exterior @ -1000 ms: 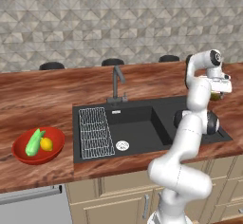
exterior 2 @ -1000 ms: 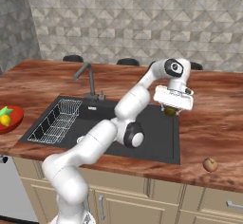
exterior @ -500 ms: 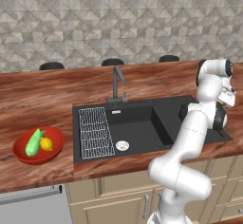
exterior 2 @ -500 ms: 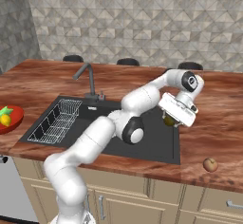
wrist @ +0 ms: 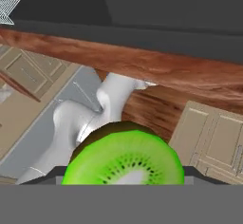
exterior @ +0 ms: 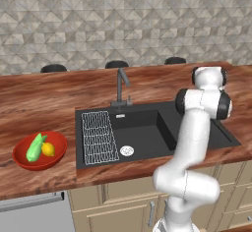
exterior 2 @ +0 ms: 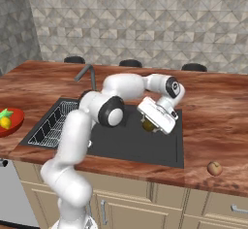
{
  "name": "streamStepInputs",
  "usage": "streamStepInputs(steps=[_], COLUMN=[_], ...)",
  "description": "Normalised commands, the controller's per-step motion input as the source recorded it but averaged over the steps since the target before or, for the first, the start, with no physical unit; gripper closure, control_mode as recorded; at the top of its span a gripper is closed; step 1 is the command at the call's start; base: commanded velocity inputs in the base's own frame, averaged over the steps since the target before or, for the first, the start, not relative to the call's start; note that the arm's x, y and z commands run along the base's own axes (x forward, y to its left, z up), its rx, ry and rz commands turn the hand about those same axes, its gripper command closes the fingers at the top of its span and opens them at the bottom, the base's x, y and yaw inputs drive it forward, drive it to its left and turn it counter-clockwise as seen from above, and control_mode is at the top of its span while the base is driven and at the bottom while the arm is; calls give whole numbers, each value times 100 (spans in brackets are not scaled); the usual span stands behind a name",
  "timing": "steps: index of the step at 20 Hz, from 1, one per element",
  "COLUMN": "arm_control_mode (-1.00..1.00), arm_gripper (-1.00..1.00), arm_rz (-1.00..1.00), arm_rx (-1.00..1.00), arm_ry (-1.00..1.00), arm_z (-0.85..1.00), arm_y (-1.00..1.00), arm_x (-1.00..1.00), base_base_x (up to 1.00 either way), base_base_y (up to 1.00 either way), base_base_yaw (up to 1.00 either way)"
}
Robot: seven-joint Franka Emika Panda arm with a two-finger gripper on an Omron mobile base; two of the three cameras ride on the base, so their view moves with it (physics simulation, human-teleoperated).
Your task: There is a mixed pile of frozen fruits and vegetables on the counter. Locate all the frozen vegetables and place the items in a bowl on the counter. Take all the frozen fruits and defrost them in a running sink.
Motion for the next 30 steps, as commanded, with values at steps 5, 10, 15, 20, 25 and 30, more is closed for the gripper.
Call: streamStepInputs(steps=[5, 10, 15, 20, 25, 30], arm_control_mode=[-100, -100, -100, -100, -100, -100], arm_gripper=[100, 100, 100, 100, 100, 100], arm_rz=[1, 0, 0, -1, 2, 8], arm_rx=[-3, -8, -18, -12, -5, -13], arm_ry=[-19, -27, -17, -10, -20, -3], arm_z=[2, 17, 35, 1, -6, -39], arm_y=[100, 100, 100, 86, 36, -19], arm_x=[-61, -30, -1, 15, 33, 44], base_base_x=[0, 0, 0, 0, 0, 0], base_base_y=[0, 0, 0, 0, 0, 0], base_base_yaw=[0, 0, 0, 0, 0, 0])
